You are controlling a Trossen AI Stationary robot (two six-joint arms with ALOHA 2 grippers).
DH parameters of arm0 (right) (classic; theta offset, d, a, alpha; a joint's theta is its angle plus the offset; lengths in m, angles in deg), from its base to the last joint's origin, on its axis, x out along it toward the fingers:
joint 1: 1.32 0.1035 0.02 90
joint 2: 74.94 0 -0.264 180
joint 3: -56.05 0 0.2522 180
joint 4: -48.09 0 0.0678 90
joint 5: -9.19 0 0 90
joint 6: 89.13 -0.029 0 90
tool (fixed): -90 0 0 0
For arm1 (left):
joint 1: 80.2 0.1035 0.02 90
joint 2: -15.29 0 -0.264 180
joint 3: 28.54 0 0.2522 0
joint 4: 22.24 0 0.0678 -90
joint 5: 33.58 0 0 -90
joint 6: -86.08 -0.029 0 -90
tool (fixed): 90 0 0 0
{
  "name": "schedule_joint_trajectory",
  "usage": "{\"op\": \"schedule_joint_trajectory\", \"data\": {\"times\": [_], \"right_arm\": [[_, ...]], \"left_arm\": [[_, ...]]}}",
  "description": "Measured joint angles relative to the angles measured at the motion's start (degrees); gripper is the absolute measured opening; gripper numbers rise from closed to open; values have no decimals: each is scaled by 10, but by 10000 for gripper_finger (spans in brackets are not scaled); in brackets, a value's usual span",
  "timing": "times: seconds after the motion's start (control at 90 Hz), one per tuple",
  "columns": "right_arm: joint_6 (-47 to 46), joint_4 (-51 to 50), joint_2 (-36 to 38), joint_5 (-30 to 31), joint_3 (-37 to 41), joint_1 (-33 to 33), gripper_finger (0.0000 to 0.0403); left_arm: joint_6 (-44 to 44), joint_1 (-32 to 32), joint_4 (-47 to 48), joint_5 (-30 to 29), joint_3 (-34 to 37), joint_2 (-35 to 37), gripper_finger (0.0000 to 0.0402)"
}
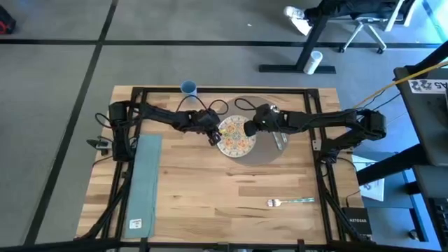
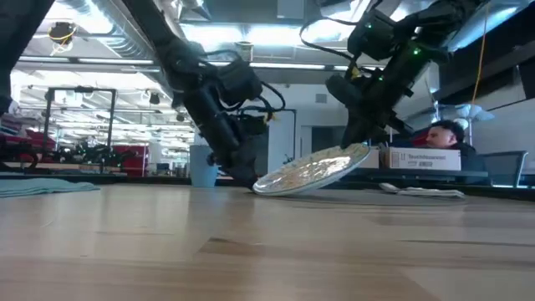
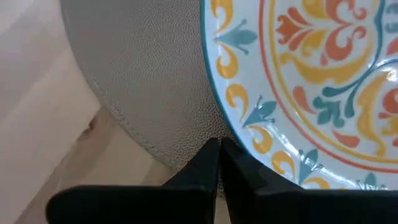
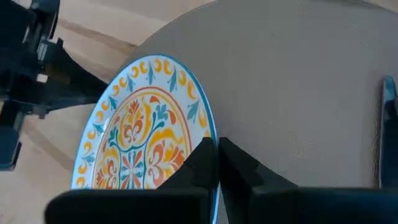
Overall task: Set table place
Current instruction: Put the blue plate on the brown mat
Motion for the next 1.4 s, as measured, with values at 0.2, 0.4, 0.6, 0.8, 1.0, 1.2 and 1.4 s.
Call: {"op": "schedule_joint_trajectory", "data": {"times": [0.2, 0.4, 0.6, 0.8, 1.0, 1.2, 1.4], "right_arm": [[-2, -24, 0, 12, 0, -4, 0], [-4, -50, 0, 36, 0, -15, 0], [-2, -74, 0, 55, 0, -24, 0], [-2, -111, 0, 71, 0, -32, 0], [-2, -138, -1, 79, 0, -42, 0], [-2, -144, -2, 76, 0, -46, 0], [-2, -157, -2, 71, 0, -45, 0]], "left_arm": [[7, 0, 2, 1, -1, -7, 0], [-1, -4, 6, 1, 0, -8, 0], [-2, -10, 6, 0, 0, -8, 0], [-2, -15, 6, 4, 1, -8, 0], [-2, -15, 7, 4, 1, -8, 0], [-4, -15, 7, 4, 1, -8, 0], [-4, -15, 7, 5, 1, -8, 0]]}}
